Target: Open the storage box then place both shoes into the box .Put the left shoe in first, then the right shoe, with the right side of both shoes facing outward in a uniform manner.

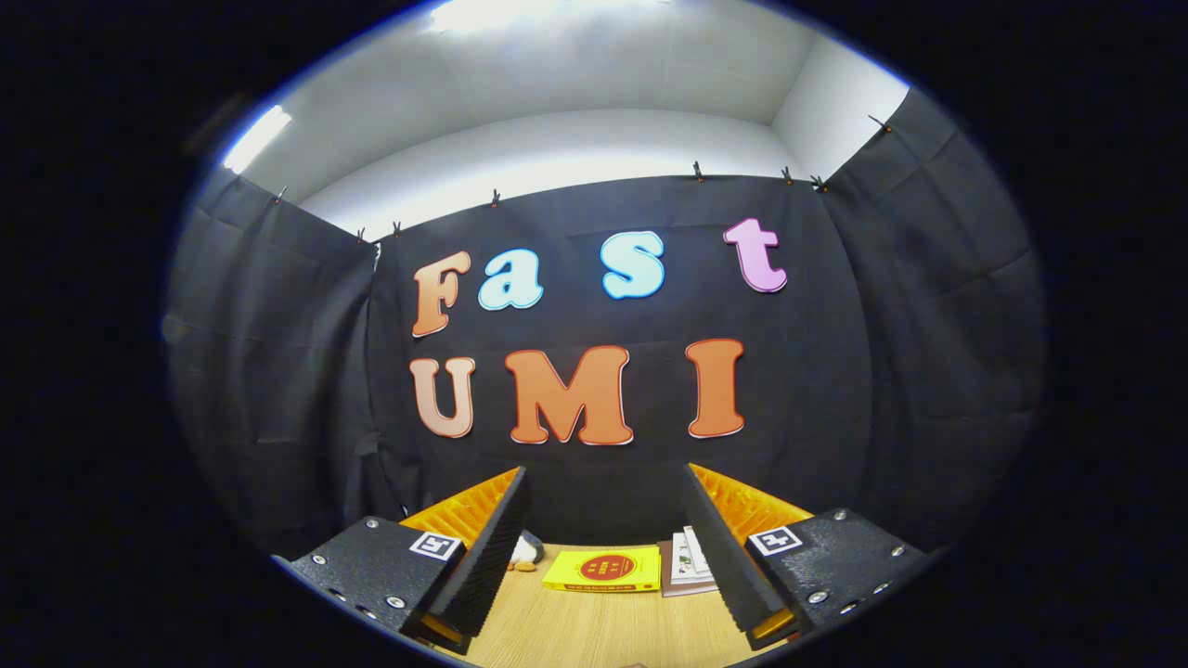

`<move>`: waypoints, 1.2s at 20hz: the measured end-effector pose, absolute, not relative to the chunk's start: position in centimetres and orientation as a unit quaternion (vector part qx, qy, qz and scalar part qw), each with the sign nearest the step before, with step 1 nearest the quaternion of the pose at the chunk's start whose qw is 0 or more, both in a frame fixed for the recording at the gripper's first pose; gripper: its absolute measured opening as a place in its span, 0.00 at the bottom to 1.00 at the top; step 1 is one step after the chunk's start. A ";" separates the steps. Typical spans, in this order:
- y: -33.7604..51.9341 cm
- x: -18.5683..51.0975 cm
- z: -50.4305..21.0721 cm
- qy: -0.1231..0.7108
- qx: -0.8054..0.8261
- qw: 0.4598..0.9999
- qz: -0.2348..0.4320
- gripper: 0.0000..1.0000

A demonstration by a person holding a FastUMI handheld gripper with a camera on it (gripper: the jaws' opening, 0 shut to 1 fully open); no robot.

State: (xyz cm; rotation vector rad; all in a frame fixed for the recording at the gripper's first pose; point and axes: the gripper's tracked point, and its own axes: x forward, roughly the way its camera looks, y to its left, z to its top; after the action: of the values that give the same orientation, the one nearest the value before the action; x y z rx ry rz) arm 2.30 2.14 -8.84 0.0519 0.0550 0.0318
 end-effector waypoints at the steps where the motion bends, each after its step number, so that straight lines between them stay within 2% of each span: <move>1: 2.1 2.2 -8.4 0.020 0.022 1.000 0.011 0.97; 10: 1.5 1.2 -6.6 -0.011 0.000 1.000 0.007 0.97; 24: 3.9 -0.2 -6.0 -0.022 0.004 0.999 0.044 0.97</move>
State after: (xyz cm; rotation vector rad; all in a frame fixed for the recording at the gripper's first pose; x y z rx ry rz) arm -0.18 3.87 -6.03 0.0073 -0.0437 0.0875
